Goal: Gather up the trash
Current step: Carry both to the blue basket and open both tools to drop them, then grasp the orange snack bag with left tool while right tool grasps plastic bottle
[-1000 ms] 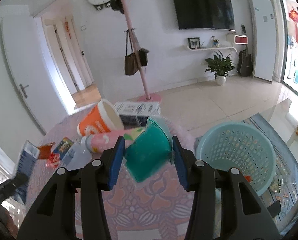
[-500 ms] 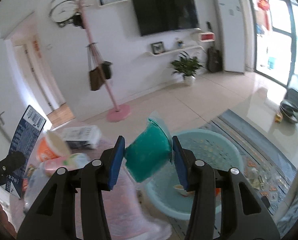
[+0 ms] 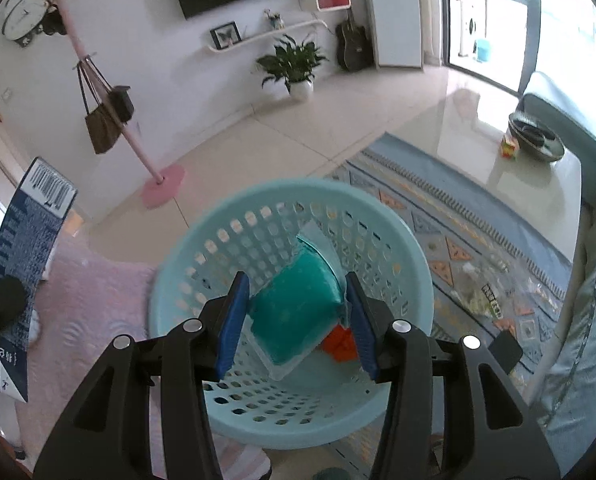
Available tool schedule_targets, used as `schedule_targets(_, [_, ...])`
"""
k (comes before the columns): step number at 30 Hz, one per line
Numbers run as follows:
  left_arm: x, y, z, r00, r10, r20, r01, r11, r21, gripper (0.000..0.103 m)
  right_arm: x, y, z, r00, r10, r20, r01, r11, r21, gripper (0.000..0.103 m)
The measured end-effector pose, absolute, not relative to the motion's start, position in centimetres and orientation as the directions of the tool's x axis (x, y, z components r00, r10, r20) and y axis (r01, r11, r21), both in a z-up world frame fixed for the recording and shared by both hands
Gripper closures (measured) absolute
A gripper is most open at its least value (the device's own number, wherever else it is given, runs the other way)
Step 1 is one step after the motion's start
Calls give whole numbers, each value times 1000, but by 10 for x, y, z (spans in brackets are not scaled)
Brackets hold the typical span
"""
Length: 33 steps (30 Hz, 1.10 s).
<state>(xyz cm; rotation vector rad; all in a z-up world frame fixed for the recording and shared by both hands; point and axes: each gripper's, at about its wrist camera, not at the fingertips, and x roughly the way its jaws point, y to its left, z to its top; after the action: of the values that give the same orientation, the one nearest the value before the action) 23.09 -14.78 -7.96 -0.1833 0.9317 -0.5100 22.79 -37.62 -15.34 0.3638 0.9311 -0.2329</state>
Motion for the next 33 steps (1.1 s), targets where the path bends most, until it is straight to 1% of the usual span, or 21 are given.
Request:
schedule_targets(4, [236,-159,-88,473,-503,-723,368,859,-357,44,226,-382,-160,568,-32,-822,358,909,212,53])
schedule_targets(5, [237,-160,-88,476,-499,-724,372,860,-349,39,228,-384,-160,569,-32,-822,359,909,213,50])
schedule_targets(6, [235,-160,-87,480,-499,-721,375,860,-346,35,226,-385,-159,573,-33,-819,359,908,215,44])
schedule_targets(7, [233,-159,-86,485,-502,-716,377,859,-346,33,223,-386,-157,579,-38,-814,361,908,214,41])
schedule_targets(9, [229,-154,-82,496,-503,-708,378,859,-346,27,221,-386,-152,589,-40,-807,358,908,217,41])
schedule_targets(15, [215,-135,-64,528,-509,-679,372,858,-354,25,209,-376,-128,626,-39,-779,333,916,222,41])
schedule_targets(24, [161,-80,-13,656,-480,-582,351,877,-328,25,184,-309,-63,736,26,-677,149,969,198,41])
schedule_targets(30, [121,-19,17,757,-394,-521,263,914,-308,24,166,-243,-28,785,126,-607,-15,983,184,41])
schedule_targets(33, [103,23,26,800,-331,-500,190,931,-311,24,158,-209,-18,782,194,-592,-92,976,197,41])
